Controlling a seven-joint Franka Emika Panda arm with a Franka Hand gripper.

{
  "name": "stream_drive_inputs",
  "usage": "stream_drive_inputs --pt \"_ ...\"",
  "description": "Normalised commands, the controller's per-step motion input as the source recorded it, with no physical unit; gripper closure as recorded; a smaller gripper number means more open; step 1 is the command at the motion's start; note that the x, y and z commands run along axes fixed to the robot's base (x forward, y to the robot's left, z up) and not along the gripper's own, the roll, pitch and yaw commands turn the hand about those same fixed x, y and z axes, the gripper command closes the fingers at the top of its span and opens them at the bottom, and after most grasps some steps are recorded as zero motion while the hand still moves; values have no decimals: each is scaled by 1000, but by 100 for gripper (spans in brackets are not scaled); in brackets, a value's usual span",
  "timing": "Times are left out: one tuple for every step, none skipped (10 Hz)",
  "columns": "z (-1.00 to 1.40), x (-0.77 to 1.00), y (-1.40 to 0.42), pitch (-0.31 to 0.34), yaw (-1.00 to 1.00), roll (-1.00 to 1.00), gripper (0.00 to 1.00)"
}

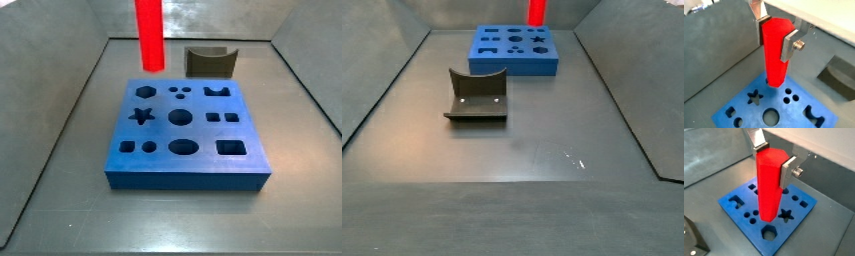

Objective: Insert the hexagon object.

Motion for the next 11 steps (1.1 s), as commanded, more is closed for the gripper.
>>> stream_drive_inputs --pt "-629 49 0 56 -40 0 100" --pt "-531 0 91 54 -66 0 100" --pt "-400 -97 174 11 -29 0 100" --pt "-334 -117 160 0 -11 -19 100" --pt "-283 -211 177 0 -63 -79 100" --pt "-240 -251 166 -33 -80 -111 100" --pt "-251 -157 183 -20 -46 -111 100" --pt "-283 0 137 0 0 -91 100" --pt "-377 66 69 0 -31 -111 100" --pt "-477 251 43 0 -34 -110 100" --pt "-451 223 0 0 -34 -76 100"
